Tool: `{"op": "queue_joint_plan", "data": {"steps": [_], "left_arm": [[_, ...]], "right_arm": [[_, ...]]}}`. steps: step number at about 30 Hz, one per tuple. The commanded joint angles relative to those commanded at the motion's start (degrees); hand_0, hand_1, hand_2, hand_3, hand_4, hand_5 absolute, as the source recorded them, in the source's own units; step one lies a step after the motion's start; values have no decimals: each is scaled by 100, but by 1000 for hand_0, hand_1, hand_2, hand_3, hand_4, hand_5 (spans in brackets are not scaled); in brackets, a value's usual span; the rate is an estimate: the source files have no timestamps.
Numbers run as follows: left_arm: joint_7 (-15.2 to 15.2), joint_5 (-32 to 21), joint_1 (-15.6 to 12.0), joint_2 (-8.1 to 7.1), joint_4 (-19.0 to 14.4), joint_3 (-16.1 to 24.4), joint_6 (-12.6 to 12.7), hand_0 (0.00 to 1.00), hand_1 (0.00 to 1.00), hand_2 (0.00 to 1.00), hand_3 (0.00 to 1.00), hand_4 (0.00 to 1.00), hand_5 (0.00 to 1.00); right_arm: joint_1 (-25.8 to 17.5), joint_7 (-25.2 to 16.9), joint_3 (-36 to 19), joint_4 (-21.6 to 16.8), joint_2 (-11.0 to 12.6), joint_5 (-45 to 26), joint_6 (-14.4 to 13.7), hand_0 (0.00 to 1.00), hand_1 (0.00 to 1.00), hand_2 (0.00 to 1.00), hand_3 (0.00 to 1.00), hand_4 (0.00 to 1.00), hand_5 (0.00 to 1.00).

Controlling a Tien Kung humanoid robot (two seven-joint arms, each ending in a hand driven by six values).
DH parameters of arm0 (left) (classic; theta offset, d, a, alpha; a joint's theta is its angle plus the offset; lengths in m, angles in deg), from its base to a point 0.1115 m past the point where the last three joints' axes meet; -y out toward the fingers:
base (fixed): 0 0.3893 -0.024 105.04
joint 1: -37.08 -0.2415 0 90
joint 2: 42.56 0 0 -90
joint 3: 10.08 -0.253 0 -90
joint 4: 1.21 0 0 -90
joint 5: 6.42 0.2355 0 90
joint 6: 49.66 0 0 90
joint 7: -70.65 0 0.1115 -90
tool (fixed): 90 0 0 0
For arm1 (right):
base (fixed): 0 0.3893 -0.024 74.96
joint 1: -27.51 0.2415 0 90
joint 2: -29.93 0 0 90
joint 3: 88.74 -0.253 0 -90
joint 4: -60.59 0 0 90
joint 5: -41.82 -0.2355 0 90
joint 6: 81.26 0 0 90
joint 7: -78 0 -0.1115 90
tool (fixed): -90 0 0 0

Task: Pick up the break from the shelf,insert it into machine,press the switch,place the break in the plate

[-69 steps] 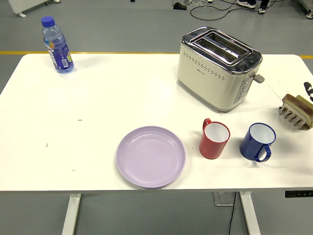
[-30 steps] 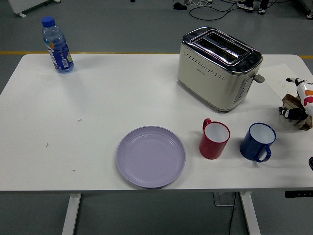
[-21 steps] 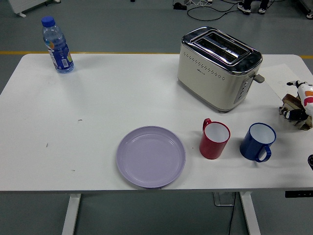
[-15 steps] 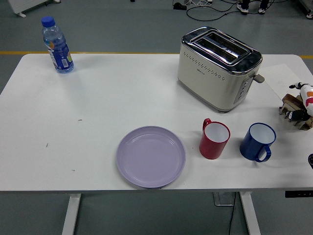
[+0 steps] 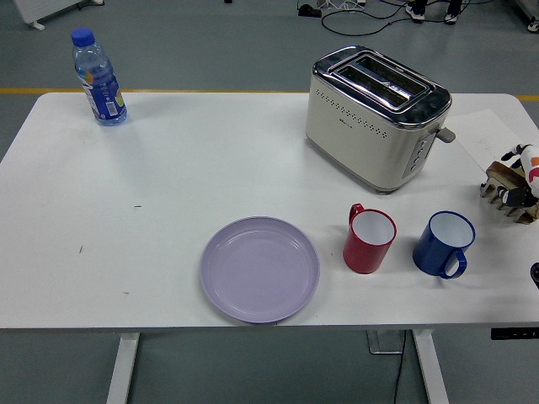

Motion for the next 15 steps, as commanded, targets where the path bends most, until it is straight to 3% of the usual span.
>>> {"op": "queue_joint_plan", "data": {"steps": [2,7,8,13,14,15], "left_arm": [[2,-4,1,0,0,-5,-1,630,491,508,525,276,838],[25,-31,8,0,0,-10,4,630,491,508,525,276,838],[32,-40,11,0,0,-14,6,629,489,507,525,271,833],[41,-54,28,0,0,-12,14,629,489,507,525,271,833],[41,-56,30,0,0,-13,14,630,488,506,524,271,831],[44,-75,30,0,0,-23,16,630,488,506,524,271,831]], "right_arm": [[29,31,23,21,1,24,34,576,573,539,621,732,110],[84,75,57,71,5,94,-81,576,573,539,621,732,110],[95,87,59,85,7,94,-111,558,520,496,562,665,92],[146,116,69,172,5,94,-132,558,520,496,562,665,92],[149,118,70,178,5,94,-132,486,479,467,537,628,69],[153,120,73,202,1,94,-134,486,479,467,537,628,69]]}}
